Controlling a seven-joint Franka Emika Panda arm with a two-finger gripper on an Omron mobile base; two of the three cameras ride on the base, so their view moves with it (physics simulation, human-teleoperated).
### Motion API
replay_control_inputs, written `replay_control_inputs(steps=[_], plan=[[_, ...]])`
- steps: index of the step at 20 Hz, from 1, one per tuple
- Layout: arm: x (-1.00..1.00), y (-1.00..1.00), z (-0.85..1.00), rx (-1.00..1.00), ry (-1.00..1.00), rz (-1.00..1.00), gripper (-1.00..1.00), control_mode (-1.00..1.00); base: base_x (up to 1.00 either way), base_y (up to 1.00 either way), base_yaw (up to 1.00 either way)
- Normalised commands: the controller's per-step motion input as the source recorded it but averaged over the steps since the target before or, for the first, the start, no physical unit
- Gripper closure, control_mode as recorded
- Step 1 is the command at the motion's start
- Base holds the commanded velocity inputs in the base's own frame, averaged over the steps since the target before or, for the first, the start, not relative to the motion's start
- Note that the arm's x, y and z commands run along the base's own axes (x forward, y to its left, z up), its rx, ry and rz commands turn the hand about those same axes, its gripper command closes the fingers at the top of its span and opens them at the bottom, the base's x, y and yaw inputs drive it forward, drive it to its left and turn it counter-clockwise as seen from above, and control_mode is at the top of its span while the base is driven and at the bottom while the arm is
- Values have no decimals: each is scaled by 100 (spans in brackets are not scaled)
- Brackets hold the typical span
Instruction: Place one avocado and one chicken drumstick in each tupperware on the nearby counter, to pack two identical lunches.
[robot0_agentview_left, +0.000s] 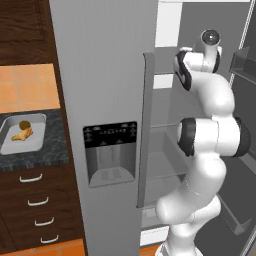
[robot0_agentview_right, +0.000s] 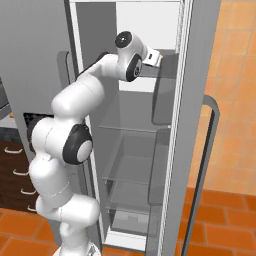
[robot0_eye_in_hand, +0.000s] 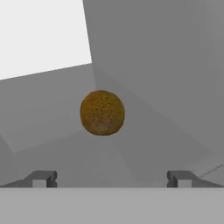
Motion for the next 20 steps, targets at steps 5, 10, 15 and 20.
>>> replay_control_inputs(steps=[5, 10, 15, 20], plan=[[60, -22, -3, 0, 0, -1, -100, -100, 0, 0, 0], [54, -18, -10, 0, 3, -2, -100, -100, 0, 0, 0], [51, -7, -19, 0, 3, -1, -100, -100, 0, 0, 0], [41, -8, -23, 0, 4, 0, -100, -100, 0, 0, 0]])
